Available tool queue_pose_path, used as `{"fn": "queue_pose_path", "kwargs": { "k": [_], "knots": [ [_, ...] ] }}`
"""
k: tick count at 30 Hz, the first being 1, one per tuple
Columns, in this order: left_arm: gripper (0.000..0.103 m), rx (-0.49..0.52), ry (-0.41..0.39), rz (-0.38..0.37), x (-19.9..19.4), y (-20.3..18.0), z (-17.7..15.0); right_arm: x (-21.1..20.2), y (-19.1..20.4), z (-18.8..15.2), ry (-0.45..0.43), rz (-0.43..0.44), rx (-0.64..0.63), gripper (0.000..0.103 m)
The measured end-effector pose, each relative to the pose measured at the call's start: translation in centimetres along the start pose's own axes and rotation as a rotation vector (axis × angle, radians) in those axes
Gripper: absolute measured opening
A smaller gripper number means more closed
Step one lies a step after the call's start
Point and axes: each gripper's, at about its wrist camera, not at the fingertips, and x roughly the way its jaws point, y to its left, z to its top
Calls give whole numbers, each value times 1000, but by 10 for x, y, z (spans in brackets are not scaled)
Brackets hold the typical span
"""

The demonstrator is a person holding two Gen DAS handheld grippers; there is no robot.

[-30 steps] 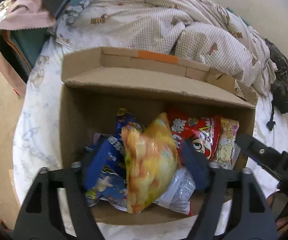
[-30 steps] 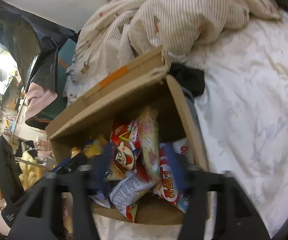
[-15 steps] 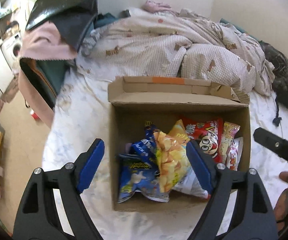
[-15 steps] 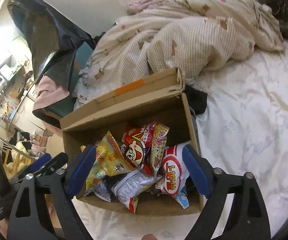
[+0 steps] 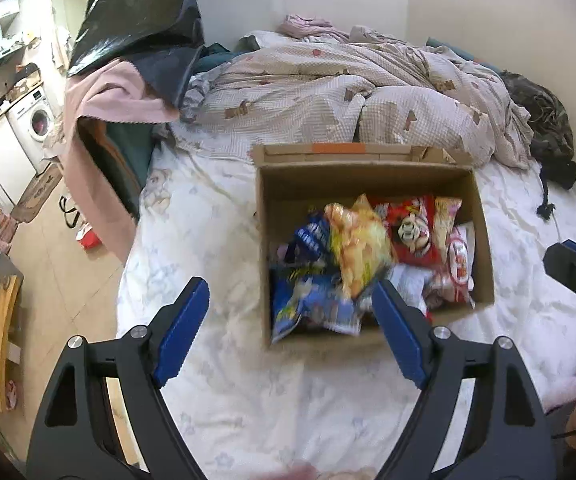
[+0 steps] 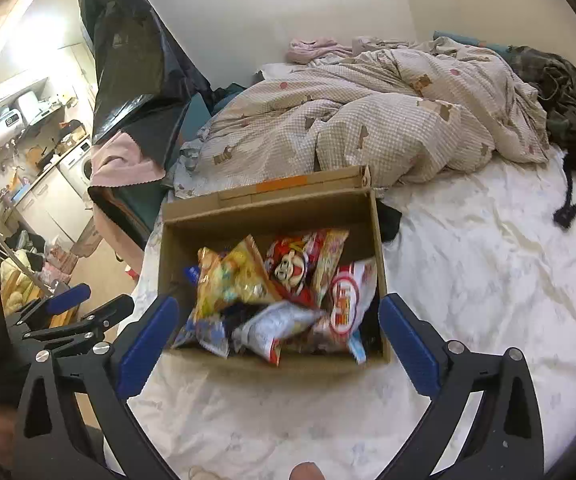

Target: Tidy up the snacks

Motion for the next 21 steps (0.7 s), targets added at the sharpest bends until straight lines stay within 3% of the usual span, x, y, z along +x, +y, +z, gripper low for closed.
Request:
{"fn": "queue_pose_path", "kwargs": {
  "k": [6, 11, 15, 21],
  "knots": [
    [81, 13, -35, -10, -33, 8, -27, -25, 7, -19, -31, -18, -3, 103],
    [81, -51, -77, -38, -54, 20, -42, -37, 15, -36, -62, -36, -22, 103],
    [100, -87, -133, -32, -63, 27, -53, -45, 20, -48, -119, -65, -29, 103],
    [103, -60, -215, -15, -67, 23, -62, -39, 26, -65, -195, -138, -87, 103]
  ]
}}
